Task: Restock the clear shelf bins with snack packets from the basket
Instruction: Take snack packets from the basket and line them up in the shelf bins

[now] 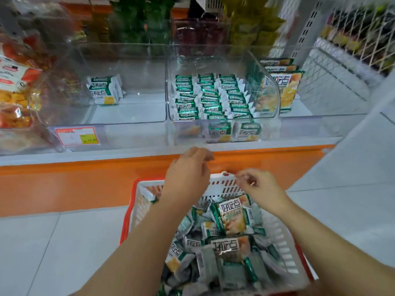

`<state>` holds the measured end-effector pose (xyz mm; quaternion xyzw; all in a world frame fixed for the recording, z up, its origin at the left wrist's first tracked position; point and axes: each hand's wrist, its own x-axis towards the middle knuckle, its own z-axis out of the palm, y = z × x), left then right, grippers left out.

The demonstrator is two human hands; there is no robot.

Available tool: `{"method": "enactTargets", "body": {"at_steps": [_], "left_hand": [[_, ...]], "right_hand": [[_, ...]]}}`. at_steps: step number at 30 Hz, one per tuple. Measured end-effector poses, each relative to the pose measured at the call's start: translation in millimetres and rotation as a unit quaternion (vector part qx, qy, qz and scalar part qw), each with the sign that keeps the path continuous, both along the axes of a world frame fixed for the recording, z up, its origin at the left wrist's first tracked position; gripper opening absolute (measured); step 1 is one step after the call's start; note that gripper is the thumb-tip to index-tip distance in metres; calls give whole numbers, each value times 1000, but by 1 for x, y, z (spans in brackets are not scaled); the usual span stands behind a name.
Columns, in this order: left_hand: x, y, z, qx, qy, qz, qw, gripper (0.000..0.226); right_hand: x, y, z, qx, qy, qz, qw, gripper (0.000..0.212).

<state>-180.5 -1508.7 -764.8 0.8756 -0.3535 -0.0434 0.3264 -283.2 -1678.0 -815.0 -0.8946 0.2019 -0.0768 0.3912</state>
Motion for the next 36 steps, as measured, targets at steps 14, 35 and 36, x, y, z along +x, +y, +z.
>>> {"method": "enactTargets", "body": {"at_steps": [14,35,36], "left_hand": [[-40,51,-172,408,242,-46,879,56],[-40,18,-112,268,287,-81,916,40],[-37,14,-94,247,287,-93,921,43]], "right_hand": [[-57,15,-106,-85,441,122,885,46],[-24,30,-28,-28,478,160,863,64],[-20,29,-13,13,444,170,880,60]]}}
